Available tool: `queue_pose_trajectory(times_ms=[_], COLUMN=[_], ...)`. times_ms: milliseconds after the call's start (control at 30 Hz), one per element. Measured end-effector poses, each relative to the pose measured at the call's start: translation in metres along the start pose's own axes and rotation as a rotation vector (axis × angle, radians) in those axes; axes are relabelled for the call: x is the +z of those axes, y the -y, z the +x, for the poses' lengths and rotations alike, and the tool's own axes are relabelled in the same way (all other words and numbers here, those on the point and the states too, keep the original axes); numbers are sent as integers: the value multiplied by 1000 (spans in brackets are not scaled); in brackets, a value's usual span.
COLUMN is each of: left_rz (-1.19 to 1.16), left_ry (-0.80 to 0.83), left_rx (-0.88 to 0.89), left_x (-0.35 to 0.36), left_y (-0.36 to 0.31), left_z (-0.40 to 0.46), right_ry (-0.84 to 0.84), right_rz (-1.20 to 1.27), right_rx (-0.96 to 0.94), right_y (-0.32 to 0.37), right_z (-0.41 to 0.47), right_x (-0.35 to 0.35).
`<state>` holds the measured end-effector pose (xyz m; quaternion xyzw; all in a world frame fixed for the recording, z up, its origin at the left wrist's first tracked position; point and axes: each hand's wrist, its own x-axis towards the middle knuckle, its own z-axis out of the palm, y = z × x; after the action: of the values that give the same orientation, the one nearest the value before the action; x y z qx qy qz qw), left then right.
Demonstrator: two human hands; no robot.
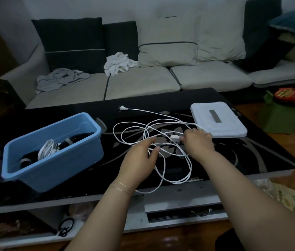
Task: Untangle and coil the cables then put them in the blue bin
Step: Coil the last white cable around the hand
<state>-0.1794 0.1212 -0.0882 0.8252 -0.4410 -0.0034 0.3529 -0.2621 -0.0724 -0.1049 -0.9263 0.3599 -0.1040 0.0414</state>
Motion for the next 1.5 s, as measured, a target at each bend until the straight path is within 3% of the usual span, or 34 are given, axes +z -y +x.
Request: queue_pose_trajectory(times_ms=[133,233,367,467,533,633,833,967,1100,1200,1333,1500], left_rz=[48,-207,-397,-727,-945,-1073,-1161,-1318,-1436,-1439,-1600,-1718], left_ry=[44,128,92,218,316,474,637,663,683,722,639,322], left_rx=[180,141,125,52,80,90,-198,-240,-217,-186,-252,-300], left_x=[-6,-17,-39,-52,-59,-62,-50,-48,-47,-43,-37,-43], left_y=[-8,-19,-24,-26,-24,-18,-17,-15,-15,-15,-22,-19], left_z=[-3,-7,-13,-18,-20,-20,-19,-16,-14,-16,-16,-6], right_ry=[-117,-150,-122,-22,86,60,103,162,262,220,130,82], right_rz=[140,142,443,528,750,1045,919,1119,1160,1127,1086,465], right_rx=[-370,-587,-529,-443,-419,-381,-456,-413,-287,-244,-221,-371], right_y=[36,62,64,54,50,52,62,54,49,46,44,47], right_z=[-32,-68,-95,-88,-85,-89,-87,-79,-70,-66,-70,-85], right_x=[-50,-79,-110,-120,-114,-95,-65,-55,-46,-44,-42,-40])
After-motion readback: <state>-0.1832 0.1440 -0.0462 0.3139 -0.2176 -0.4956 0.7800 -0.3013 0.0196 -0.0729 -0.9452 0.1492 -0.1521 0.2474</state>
